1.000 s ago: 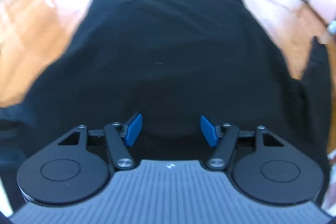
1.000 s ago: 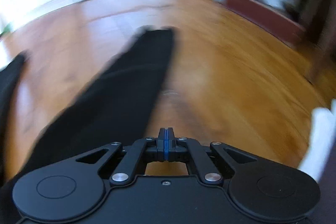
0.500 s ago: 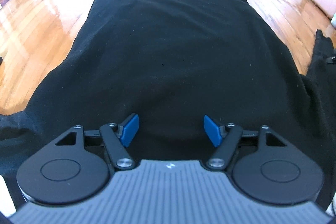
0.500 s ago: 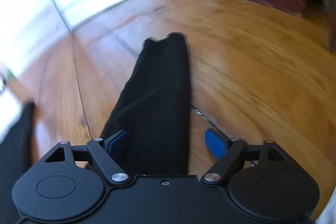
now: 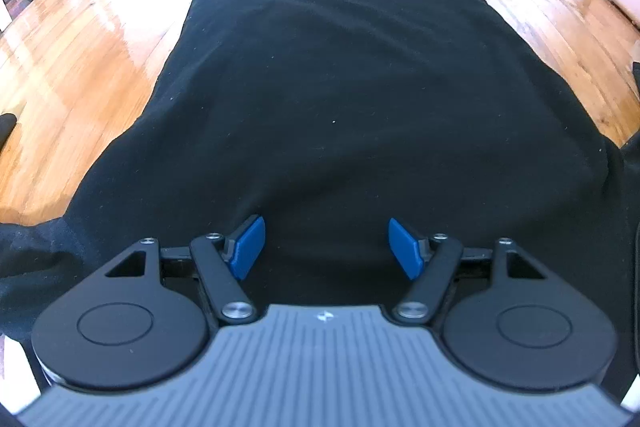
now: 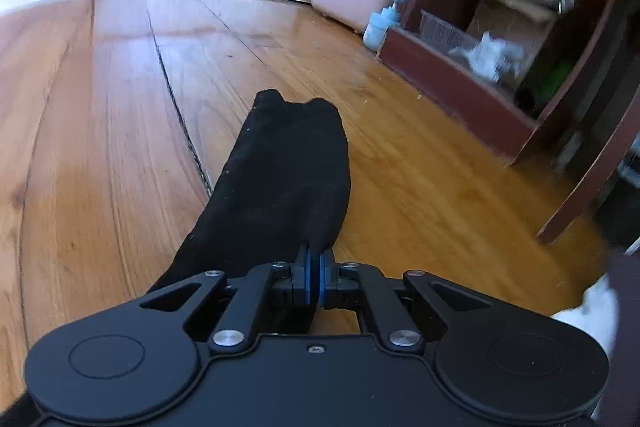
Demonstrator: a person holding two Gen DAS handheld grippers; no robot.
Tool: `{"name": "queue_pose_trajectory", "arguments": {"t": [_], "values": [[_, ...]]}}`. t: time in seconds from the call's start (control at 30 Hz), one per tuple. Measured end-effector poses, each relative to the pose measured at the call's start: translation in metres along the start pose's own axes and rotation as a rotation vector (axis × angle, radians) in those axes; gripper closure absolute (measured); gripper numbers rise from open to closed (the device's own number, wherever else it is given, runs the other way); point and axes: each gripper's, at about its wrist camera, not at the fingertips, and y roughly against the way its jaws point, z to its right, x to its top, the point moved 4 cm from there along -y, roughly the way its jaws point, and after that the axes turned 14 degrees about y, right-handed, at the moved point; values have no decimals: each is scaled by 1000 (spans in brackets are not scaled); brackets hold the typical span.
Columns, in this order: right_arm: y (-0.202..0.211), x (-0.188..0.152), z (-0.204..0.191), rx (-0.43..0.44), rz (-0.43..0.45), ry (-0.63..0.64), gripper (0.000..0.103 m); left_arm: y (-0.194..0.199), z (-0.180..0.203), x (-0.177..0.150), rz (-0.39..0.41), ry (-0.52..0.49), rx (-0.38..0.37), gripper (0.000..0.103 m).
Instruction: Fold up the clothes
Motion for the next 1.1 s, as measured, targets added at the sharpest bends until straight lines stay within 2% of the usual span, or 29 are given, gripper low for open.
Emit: {"name": "queue_pose_trajectory", "arguments": {"t": [0.1,0.13,0.17,0.2,0.23,0.27,0.3,0.4,0.43,0.53,0.6,0.73,0.8,0.83,0.9,1.0,1.1], "values": [[0,-3,2,-13,-45,-30,98,0,-2,1,-12,12,-7,34],[-1,-1,6,10,-45,-57,84,0,-2,2,-16,16,-12,34],[4,1,8,85,-40,-86,79,0,-2,2,-20,19,-16,33],[13,2,9,154,-32,-118,67,1,1,3,-36,13,-18,31],[22,3,10,221,-22,-149,60,3,3,3,-51,6,-21,31],[38,5,10,238,11,-159,53,8,2,5,-50,10,-30,31],[54,7,10,251,45,-168,51,14,1,7,-48,13,-39,31],[104,20,-9,217,155,-75,44,35,-7,17,-33,27,-57,31],[116,24,-15,232,187,-47,44,44,-17,23,-19,42,-57,31],[156,21,-46,402,252,10,44,75,-68,43,31,135,-34,27],[181,12,-75,580,252,38,44,93,-112,54,78,195,2,23],[227,-10,-132,992,226,152,44,100,-218,61,150,223,181,21],[264,-27,-159,1153,249,271,44,94,-265,58,180,256,273,21],[283,-35,-171,1233,260,332,44,91,-290,58,188,304,326,21],[323,-58,-197,1324,307,478,44,85,-328,62,189,406,409,21],[370,-94,-230,1435,341,660,44,72,-359,74,196,514,288,21],[401,-133,-258,1502,326,783,44,54,-368,71,145,514,250,21]]}}
